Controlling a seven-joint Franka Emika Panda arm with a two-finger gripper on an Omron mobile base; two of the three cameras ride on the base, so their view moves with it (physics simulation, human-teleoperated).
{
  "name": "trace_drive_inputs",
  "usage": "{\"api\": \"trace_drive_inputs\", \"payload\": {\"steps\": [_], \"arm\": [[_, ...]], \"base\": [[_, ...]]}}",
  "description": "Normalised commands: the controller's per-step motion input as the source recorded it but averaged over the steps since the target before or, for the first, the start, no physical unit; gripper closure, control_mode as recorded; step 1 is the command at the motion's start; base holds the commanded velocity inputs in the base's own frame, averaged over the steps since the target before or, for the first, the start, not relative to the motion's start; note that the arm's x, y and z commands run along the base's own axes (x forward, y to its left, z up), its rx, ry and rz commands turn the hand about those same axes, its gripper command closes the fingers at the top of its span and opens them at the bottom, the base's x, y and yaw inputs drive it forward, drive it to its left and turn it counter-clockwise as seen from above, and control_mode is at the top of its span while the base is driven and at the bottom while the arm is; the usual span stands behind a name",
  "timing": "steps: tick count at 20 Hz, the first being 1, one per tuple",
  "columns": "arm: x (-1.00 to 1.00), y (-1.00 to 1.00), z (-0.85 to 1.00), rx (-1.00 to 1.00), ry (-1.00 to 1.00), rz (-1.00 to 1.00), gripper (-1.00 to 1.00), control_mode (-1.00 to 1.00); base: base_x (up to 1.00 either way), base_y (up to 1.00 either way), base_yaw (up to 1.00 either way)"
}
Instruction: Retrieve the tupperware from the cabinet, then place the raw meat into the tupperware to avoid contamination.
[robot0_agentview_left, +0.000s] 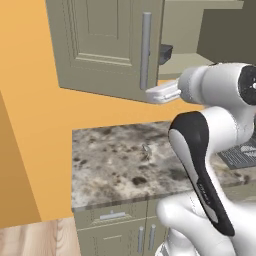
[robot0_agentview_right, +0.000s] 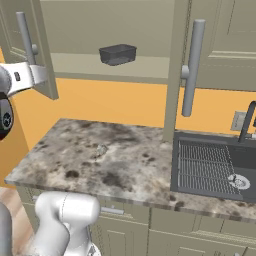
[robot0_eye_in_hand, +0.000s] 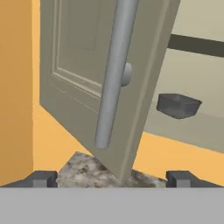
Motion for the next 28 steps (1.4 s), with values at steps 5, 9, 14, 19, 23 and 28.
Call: {"api": "trace_drive_inputs", "payload": {"steps": [5,9,14,19,23,28], "arm": [[-0.32,-0.48,0.10,-0.04,-0.10,0.13,-1.00,-1.00],[-0.21,-0.37,0.10,-0.09,-0.11,0.10,-1.00,-1.00],[-0.04,-0.30,0.04,-0.16,-0.05,0.04,-1.00,-1.00],[0.01,-0.16,0.04,-0.25,0.00,0.02,-1.00,-1.00],[0.00,-0.22,0.05,-0.28,0.00,0.01,-1.00,-1.00],[0.00,-0.18,0.02,-0.29,-0.01,0.02,-1.00,-1.00]], "base": [[0.00,0.00,0.00],[0.00,0.00,0.00],[0.00,0.00,0.00],[0.00,0.00,0.00],[0.00,0.00,0.00],[0.00,0.00,0.00]]}}
